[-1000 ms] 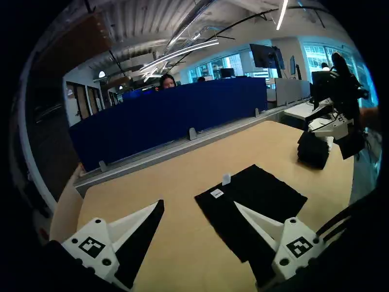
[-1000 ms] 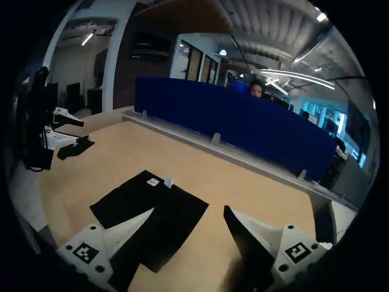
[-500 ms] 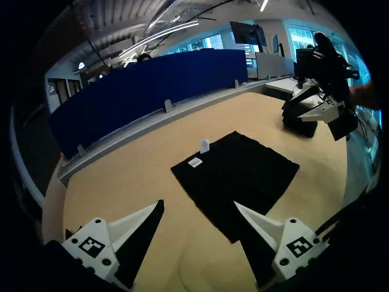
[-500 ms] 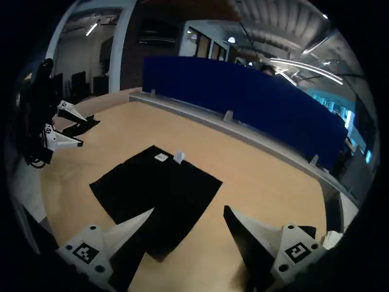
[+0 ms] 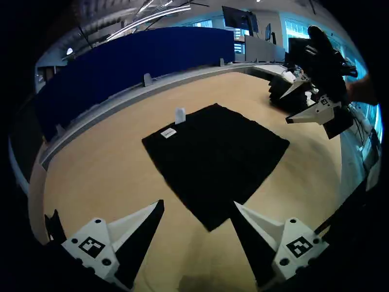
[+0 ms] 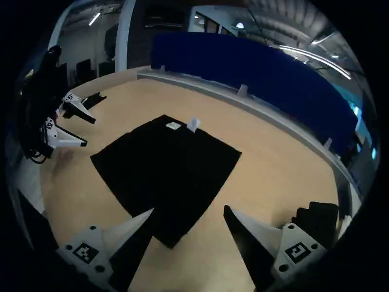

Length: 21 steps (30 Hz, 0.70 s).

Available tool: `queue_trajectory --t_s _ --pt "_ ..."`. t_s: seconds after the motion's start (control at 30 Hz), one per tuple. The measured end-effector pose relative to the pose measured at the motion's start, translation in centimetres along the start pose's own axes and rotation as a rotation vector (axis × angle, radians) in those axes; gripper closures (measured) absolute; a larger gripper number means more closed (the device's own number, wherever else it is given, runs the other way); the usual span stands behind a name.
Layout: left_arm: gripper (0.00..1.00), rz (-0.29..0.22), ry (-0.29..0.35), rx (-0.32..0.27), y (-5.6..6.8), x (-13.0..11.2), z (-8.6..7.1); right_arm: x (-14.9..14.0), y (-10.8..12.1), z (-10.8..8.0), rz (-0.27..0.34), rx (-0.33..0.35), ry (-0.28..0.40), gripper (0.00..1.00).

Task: Fold towel

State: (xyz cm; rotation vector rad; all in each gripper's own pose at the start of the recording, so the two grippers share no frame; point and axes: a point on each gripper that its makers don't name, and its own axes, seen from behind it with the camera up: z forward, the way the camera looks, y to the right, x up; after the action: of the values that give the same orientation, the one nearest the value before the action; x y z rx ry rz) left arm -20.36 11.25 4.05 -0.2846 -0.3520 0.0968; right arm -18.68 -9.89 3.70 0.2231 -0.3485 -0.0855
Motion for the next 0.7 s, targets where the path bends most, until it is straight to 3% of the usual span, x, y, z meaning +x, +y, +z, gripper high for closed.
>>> queue_trajectory --t_s 0.27,0.5,0.7 --pt "0.04 -0.018 -0.082 -0.044 1.6 -3.3 1.5 -3.7 -1.9 0.1 0.009 0.04 -0.069 0.0" --pt "0.04 -0.044 -0.119 -0.053 2.0 -4.2 2.3 -5.6 -2.5 0.0 0.025 0.045 -0.093 0.01" --pt "0.06 -0.07 -0.147 -0.057 2.2 -4.5 2.8 -6.6 -3.0 0.1 0.051 0.054 -0.109 0.08"
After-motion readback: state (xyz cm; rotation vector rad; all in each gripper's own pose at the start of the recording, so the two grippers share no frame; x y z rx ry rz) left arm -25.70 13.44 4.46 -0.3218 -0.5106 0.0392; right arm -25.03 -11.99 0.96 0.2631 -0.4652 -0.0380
